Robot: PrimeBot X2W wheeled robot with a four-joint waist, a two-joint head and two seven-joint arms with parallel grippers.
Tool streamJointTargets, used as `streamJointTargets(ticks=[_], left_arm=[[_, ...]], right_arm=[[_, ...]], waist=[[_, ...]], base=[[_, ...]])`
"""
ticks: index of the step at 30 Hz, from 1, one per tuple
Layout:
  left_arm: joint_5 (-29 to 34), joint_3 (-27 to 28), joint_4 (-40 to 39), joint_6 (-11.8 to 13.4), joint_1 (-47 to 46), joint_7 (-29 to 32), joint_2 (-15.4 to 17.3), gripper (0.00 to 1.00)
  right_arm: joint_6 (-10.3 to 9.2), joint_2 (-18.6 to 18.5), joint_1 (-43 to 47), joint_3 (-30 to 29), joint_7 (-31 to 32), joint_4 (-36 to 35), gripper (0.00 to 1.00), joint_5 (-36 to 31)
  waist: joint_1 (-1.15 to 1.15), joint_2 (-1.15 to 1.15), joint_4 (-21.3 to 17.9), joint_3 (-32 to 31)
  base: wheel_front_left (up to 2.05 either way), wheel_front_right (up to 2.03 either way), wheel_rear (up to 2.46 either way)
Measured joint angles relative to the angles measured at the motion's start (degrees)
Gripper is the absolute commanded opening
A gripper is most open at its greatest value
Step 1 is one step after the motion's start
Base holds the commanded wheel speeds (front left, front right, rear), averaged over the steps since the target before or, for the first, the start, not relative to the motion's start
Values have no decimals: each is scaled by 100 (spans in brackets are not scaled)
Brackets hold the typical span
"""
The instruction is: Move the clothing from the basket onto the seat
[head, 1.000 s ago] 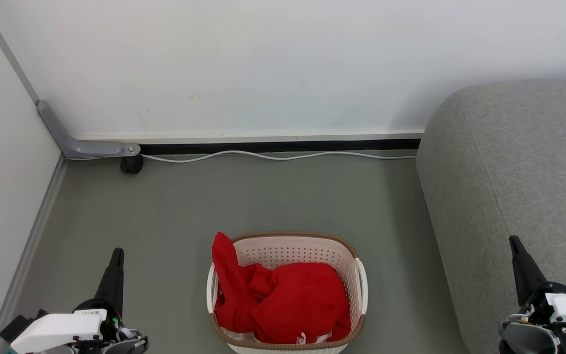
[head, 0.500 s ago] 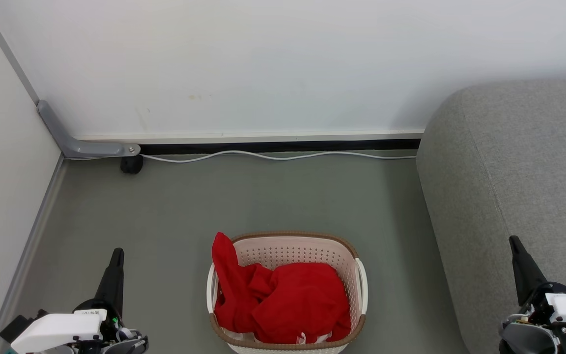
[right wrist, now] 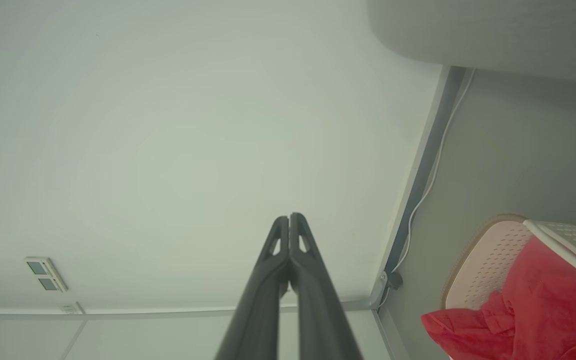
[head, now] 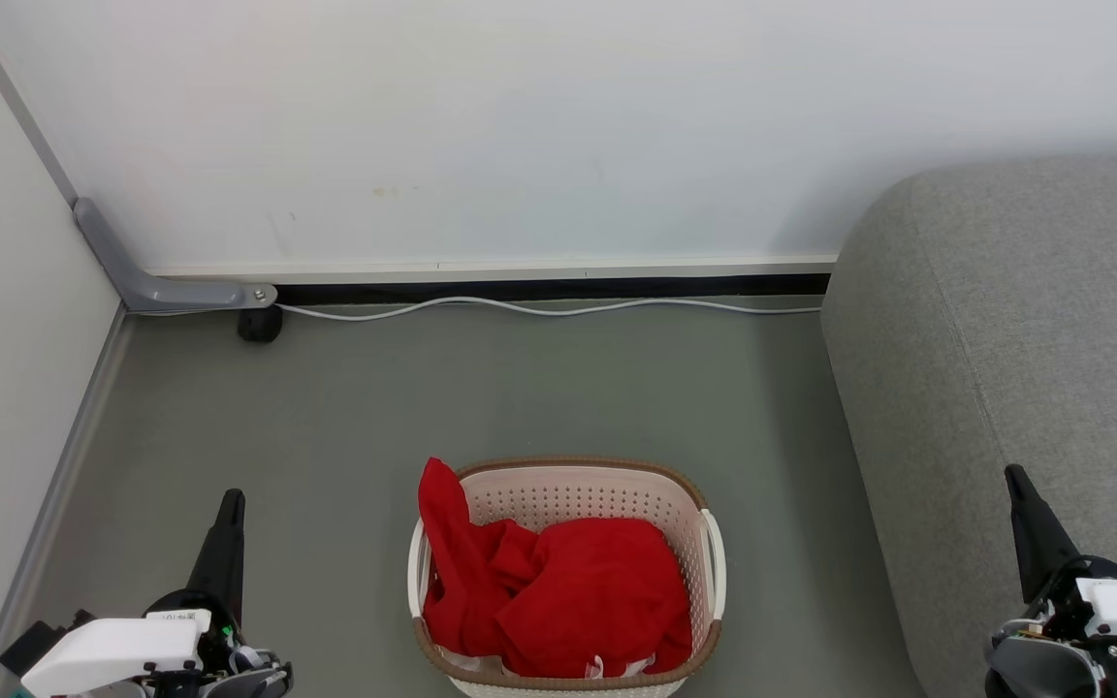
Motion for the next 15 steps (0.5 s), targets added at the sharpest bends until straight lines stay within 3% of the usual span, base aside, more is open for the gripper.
streamJointTargets(ticks=[2, 3, 15], left_arm=[[0, 0, 0, 0, 0, 0, 0, 0], [0, -2, 12, 1, 5, 0, -3, 100], [9, -49, 485, 8, 378, -62, -172, 100]], right_arm=[[0, 0, 0, 0, 0, 0, 0, 0], [0, 3, 1, 3, 0, 13, 100, -1], [-16, 178, 327, 93, -10, 439, 100, -19]], waist=[[0, 0, 0, 0], [0, 0, 0, 0], [3, 0, -2, 7]], base=[[0, 0, 0], [0, 0, 0], [0, 0, 0]])
